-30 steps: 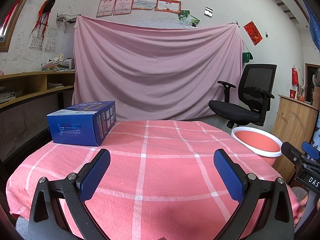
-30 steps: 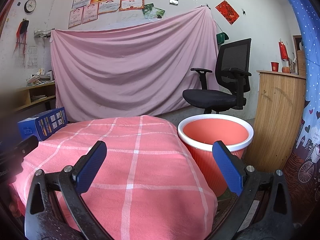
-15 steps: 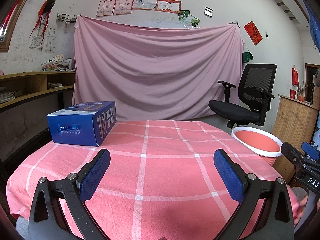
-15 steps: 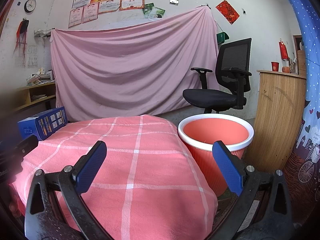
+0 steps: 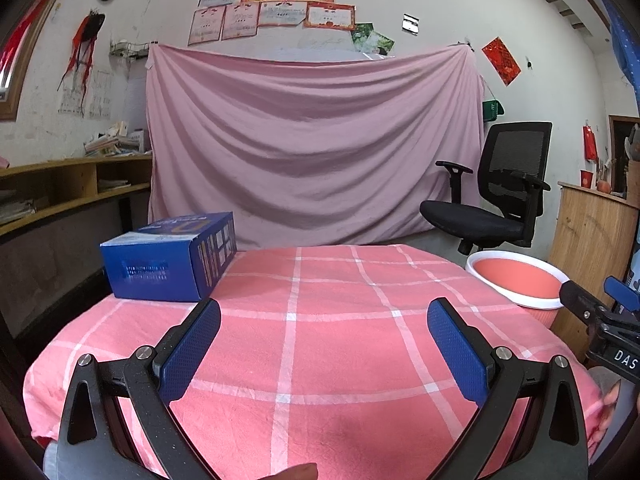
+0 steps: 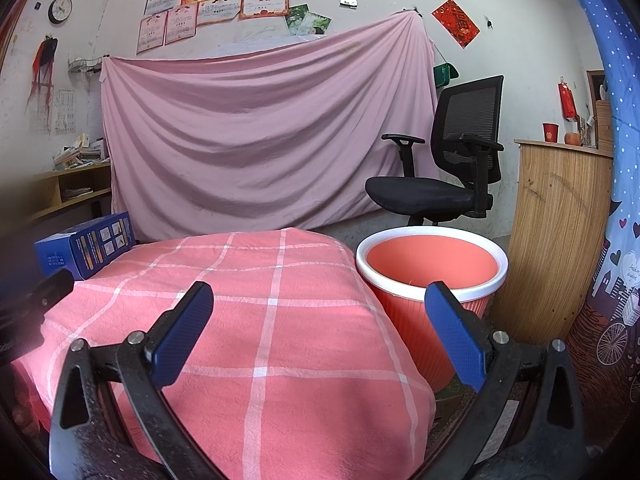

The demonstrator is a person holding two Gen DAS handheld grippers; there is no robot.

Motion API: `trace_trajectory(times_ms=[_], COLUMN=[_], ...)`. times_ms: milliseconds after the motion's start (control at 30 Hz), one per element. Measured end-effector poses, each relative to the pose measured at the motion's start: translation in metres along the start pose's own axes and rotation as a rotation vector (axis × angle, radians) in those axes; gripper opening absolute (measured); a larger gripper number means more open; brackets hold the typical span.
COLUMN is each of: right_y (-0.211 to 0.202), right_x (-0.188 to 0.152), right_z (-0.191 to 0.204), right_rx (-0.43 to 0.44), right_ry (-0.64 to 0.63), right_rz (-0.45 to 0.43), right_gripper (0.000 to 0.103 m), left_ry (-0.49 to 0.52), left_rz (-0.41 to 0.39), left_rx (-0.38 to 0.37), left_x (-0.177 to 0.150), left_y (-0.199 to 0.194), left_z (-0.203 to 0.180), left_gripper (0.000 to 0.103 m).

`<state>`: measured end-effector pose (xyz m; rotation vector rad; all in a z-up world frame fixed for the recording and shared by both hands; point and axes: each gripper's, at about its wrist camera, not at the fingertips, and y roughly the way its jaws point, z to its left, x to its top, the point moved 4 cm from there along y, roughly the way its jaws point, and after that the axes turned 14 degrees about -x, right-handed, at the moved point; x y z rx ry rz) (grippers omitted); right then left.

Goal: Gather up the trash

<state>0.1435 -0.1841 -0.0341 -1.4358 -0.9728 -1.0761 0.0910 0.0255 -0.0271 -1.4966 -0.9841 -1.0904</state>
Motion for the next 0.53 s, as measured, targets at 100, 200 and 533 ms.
trace_trajectory(times_ms=[100, 200, 533], right_y=[0.0008, 0.0024, 0.0040], right_x=[-0.0013, -0.0017, -0.0016], right_z=[0.0006, -0.0018, -0.0058], right_rx=[0.001, 0.002, 0.009], right_ry=[-0.003, -0.005, -0.006], right_rz=[0.002, 0.003, 0.009], right_gripper=[0.103, 0.103, 0.103], left_ry=[0.013, 0.027, 0.027], left_rz=[-0.001, -0.005, -0.003], left_rx=[-0.002, 0.003, 0.008], left_x=[-0.0007, -0.0008, -0.0003], left_y=[0.0007, 0.0011, 0.0038], left_z=[-0.0005, -0.0012, 0.0029], left_gripper=[0.101, 0.101, 0.101])
